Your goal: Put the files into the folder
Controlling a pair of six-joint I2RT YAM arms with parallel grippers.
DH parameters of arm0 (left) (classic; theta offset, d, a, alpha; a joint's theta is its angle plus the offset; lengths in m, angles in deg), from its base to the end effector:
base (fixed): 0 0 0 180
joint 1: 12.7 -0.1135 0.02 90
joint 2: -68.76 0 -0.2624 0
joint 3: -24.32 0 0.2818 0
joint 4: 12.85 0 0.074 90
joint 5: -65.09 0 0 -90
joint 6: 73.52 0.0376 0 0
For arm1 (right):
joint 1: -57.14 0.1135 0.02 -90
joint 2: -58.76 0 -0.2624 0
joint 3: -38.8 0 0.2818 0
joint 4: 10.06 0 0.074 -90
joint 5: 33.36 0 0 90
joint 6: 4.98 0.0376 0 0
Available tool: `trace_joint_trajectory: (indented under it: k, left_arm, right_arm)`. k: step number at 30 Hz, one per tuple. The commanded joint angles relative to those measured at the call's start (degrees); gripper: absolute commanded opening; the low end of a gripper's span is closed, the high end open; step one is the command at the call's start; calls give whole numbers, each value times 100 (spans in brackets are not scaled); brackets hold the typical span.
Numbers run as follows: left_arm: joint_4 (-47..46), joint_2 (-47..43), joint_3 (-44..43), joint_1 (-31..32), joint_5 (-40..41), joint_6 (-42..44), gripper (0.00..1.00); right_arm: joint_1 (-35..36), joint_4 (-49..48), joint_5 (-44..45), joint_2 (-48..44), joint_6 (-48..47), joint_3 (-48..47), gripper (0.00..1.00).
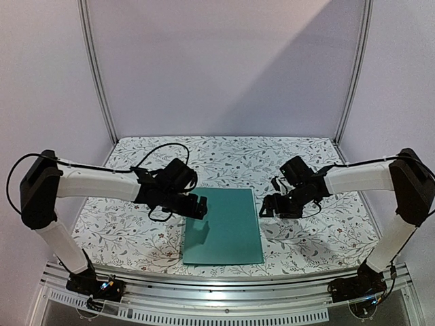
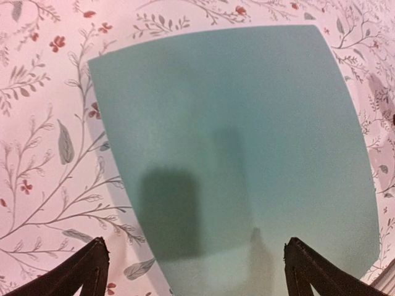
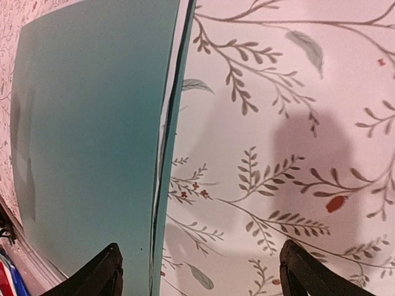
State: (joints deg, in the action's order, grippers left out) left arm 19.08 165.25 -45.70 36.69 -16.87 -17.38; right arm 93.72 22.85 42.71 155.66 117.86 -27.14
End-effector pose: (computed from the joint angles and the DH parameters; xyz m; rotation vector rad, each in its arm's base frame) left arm 0.2384 -0.2700 0.1539 0.3019 2.5993 -0.3543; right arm 0.2691 0.2110 0.1298 -0.1725 2.8259 0.6582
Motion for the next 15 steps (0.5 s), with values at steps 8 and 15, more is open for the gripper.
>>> trace_joint_trajectory:
  k: [8,15]
  left_arm:
    - [748,-825,-961,-256,1224,963,99]
    - [222,-965,-1619,-592,1820,1704,100]
  right_arm:
    - [-28,-723,3099,-2260,-1678,647,93]
    - [-28,-1886,4042,-3118,-2215,1190,96]
